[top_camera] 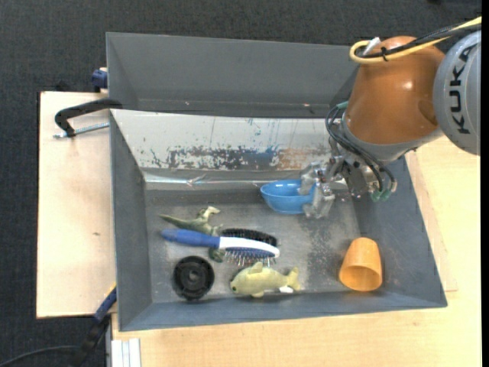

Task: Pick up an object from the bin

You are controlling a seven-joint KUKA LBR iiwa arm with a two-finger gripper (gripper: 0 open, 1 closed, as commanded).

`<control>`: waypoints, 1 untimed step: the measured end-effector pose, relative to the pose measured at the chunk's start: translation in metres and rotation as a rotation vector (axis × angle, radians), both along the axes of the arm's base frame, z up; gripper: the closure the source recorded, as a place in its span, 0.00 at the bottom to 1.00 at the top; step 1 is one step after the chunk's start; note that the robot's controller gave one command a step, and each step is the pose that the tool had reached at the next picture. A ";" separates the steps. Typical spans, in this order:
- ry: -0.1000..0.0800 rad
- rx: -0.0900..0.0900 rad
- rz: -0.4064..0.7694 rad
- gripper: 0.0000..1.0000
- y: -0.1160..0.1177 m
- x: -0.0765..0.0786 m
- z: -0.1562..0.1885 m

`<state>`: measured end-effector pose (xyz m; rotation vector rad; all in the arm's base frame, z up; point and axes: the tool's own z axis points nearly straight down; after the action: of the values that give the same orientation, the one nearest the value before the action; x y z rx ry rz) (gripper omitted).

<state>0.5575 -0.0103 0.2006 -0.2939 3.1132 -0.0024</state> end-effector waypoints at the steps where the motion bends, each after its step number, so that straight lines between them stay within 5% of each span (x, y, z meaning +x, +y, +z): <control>1: 0.017 -0.001 0.344 1.00 -0.035 -0.003 -0.131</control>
Offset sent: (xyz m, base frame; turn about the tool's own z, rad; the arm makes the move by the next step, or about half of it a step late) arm -0.0023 -0.0354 -0.1298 -0.3463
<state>0.5549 -0.0454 0.0696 -0.8277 3.0333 0.0026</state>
